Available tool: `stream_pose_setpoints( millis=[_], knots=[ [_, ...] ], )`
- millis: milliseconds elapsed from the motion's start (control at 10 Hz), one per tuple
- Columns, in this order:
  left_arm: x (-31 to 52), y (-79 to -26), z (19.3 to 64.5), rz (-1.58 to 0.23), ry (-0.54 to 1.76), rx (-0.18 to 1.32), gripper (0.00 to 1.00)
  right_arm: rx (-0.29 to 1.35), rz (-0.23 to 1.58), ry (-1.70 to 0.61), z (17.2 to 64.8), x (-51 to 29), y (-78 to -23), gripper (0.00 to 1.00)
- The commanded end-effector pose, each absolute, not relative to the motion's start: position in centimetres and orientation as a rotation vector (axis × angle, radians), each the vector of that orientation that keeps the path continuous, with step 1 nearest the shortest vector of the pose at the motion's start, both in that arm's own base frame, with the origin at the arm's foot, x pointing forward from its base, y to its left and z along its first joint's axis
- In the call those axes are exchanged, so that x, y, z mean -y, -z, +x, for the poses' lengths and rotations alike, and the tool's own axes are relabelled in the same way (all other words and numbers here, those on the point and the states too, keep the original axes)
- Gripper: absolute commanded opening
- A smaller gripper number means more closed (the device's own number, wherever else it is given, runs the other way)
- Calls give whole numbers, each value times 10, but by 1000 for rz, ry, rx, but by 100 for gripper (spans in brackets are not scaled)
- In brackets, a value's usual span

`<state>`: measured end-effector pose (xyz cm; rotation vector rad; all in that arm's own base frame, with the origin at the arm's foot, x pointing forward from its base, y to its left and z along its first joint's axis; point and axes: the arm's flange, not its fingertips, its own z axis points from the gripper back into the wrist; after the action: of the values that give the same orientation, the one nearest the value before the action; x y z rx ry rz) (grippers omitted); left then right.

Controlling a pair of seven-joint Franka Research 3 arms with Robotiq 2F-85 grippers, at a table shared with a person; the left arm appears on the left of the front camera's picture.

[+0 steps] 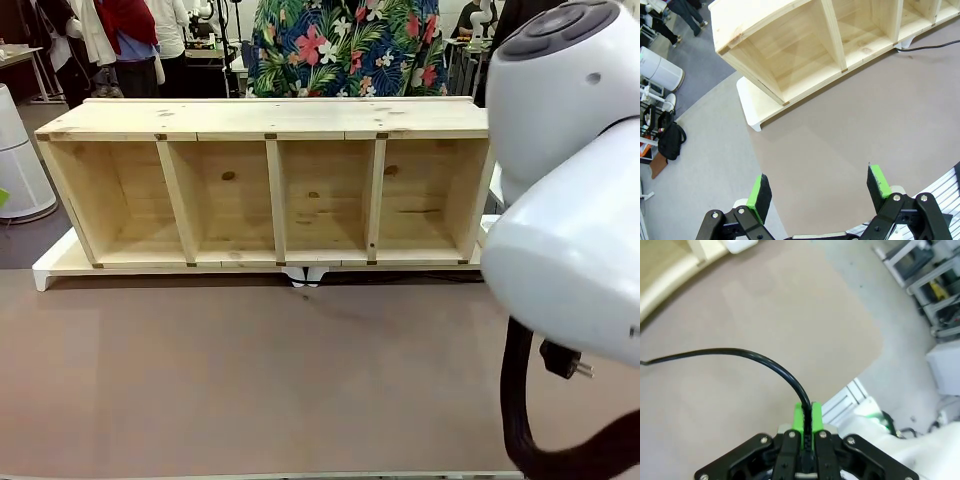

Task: Perform cable management.
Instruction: Pull the grasped Power Cable to the location of the Power Strip.

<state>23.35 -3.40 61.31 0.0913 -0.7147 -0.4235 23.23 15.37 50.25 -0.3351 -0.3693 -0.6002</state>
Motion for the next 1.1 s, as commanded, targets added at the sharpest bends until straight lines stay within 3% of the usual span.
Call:
stream_pose_setpoints(
  millis=[0,300,1000],
  knots=[
    [33,-614,234,91,420,718,100,424,-292,590,240,-104,-475,7],
    [33,-614,234,91,420,718,100,466,-222,434,276,-89,-495,7],
    [33,-614,234,91,420,718,100,475,-171,366,329,-53,-511,7]
  ],
)
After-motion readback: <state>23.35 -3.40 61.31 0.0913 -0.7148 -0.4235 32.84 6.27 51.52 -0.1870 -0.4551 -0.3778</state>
